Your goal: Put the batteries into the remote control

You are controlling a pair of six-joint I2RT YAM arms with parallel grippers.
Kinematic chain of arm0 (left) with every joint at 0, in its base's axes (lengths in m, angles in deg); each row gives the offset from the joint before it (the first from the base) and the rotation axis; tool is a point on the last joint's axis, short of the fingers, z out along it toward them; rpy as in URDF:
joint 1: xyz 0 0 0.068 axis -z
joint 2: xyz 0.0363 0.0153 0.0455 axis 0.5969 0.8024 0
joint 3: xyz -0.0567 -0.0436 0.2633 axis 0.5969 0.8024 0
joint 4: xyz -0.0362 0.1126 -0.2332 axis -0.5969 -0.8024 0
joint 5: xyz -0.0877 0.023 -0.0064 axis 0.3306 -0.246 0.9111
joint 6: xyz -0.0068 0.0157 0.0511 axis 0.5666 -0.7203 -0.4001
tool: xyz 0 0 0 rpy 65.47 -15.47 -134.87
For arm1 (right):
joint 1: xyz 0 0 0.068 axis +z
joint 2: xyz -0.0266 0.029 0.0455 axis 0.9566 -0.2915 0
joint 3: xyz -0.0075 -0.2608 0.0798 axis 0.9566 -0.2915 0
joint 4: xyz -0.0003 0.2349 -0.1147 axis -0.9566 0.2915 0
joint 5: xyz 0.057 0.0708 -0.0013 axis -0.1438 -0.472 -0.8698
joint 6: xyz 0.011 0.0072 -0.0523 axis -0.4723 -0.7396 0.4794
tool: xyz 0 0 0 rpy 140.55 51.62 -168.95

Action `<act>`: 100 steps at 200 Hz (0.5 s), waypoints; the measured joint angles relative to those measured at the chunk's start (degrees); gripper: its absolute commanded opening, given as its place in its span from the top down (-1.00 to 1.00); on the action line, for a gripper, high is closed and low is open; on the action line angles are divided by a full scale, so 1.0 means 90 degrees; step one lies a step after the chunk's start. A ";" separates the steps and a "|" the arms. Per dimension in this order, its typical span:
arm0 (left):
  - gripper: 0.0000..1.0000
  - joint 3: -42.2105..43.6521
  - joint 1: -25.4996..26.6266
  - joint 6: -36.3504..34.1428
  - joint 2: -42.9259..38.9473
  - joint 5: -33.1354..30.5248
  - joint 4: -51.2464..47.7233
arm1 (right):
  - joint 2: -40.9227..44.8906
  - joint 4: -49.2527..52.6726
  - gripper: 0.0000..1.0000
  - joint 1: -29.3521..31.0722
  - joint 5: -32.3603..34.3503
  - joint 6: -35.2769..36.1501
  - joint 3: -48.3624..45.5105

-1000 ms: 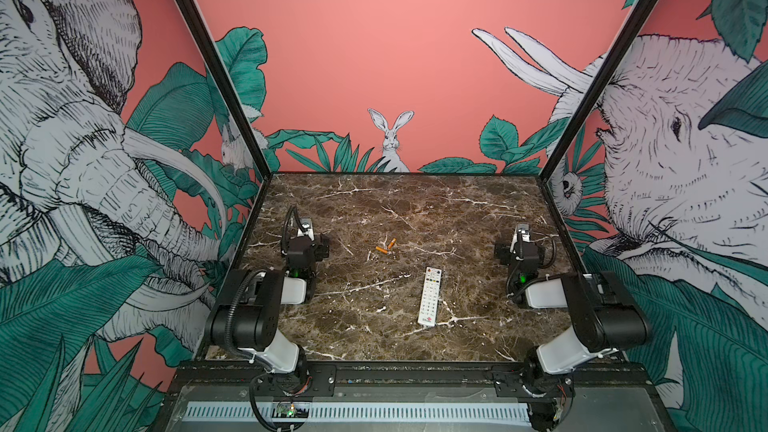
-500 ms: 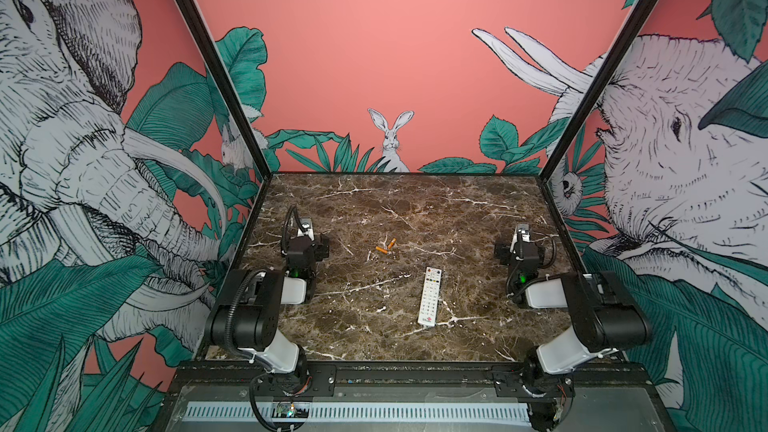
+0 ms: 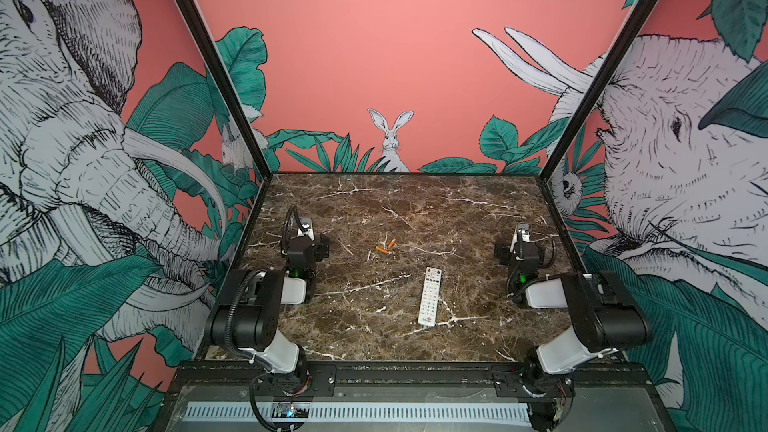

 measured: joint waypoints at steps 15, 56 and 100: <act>-0.99 0.0000 0.0000 0.0000 0.0000 0.0002 0.0000 | 0.0000 0.0000 -0.98 0.0000 -0.0002 -0.0005 0.0000; -0.99 0.0000 0.0000 0.0000 0.0000 0.0002 0.0000 | 0.0216 0.0202 -0.98 0.0000 -0.0129 0.0007 0.0000; -0.99 -0.0002 0.0000 -0.0005 -0.0170 0.0049 -0.0189 | 0.0763 0.0656 -0.97 0.0000 -0.0170 0.0007 0.0019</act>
